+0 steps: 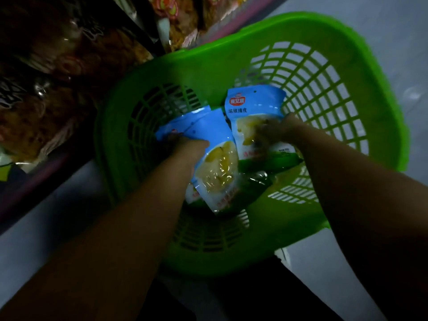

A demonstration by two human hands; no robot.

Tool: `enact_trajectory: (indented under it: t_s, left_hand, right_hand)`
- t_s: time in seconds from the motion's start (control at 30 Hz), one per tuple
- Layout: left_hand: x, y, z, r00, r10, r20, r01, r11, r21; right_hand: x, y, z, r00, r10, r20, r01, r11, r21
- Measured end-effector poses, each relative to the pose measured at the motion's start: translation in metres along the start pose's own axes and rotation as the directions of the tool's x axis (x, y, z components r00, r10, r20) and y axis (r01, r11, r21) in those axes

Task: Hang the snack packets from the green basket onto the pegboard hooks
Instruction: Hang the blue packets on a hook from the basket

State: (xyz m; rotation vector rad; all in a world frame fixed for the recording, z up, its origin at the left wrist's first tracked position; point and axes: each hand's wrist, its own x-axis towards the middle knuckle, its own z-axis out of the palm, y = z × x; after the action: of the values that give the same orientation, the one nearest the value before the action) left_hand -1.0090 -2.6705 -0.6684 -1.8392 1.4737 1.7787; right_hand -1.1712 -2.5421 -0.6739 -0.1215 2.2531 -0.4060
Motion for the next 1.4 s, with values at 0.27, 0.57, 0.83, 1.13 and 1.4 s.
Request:
enact_trajectory:
  t_s: [0.27, 0.57, 0.83, 1.13, 1.4]
  left_hand:
    - [-0.001, -0.01, 0.0, 0.957, 0.095, -0.275, -0.137, 0.981, -0.139]
    - [-0.009, -0.004, 0.009, 0.987, 0.143, -0.078, -0.16, 0.946, -0.281]
    - [-0.002, 0.002, 0.003, 0.996, 0.011, -0.087, -0.046, 0.908, -0.417]
    - [-0.044, 0.006, -0.018, 0.974, 0.106, -0.202, -0.17, 0.928, -0.333]
    - [-0.231, 0.055, -0.078, 0.957, 0.11, -0.27, -0.216, 0.89, -0.402]
  right_hand:
    - [-0.002, 0.018, 0.022, 0.991, 0.098, -0.093, -0.117, 0.968, -0.223]
    - [0.012, 0.023, 0.024, 0.977, 0.21, -0.038, -0.205, 0.973, 0.111]
    - [0.009, 0.027, 0.016, 0.984, 0.168, 0.054, -0.176, 0.904, 0.391]
    - [-0.059, -0.005, -0.031, 0.929, -0.092, 0.36, -0.138, 0.813, 0.565]
    - [-0.243, -0.027, -0.115, 0.972, -0.08, 0.221, -0.099, 0.71, 0.697]
